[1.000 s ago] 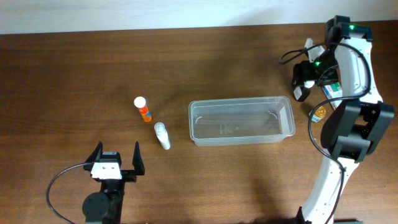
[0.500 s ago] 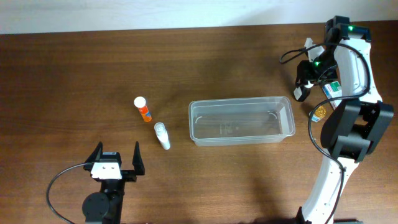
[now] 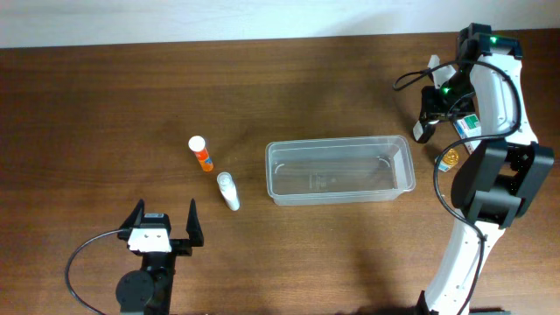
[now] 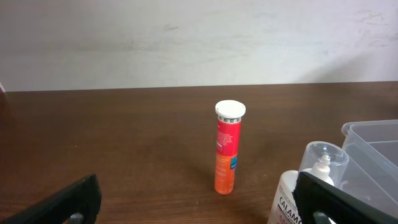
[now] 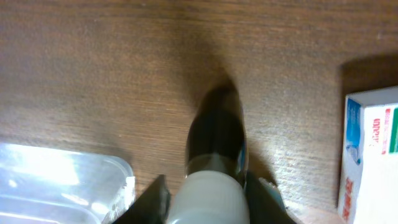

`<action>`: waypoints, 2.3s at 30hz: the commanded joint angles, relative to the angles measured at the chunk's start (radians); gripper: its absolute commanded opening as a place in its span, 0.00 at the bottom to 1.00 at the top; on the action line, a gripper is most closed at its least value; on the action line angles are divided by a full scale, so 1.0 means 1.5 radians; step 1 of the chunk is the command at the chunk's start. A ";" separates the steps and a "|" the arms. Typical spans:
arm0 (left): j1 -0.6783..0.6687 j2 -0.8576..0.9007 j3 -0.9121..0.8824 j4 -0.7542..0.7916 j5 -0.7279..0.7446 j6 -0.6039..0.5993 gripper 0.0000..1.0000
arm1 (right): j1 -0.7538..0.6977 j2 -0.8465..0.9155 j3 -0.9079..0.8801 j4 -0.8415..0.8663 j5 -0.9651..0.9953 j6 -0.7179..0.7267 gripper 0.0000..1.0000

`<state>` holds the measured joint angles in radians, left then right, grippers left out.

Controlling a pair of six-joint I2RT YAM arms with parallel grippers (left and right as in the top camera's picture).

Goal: Pack container
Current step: 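Lower the right gripper and grasp the brown bottle by its cap, then carry the brown bottle into the container's right end and release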

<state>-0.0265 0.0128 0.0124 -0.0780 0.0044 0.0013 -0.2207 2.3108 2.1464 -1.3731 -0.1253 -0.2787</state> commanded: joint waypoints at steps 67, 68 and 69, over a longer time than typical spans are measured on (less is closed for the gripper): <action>0.003 -0.005 -0.002 -0.002 0.010 0.010 0.99 | 0.147 -0.383 -0.527 0.233 -0.014 0.158 0.19; 0.003 -0.005 -0.002 -0.002 0.010 0.010 1.00 | 0.147 -0.379 -0.527 0.233 -0.014 0.153 0.20; 0.003 -0.005 -0.002 -0.002 0.010 0.010 0.99 | 0.147 -0.375 -0.527 0.234 -0.014 0.151 0.20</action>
<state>-0.0265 0.0109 0.0124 -0.0780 0.0044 0.0013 -0.0093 1.7355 1.3552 -1.0302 -0.1398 -0.0132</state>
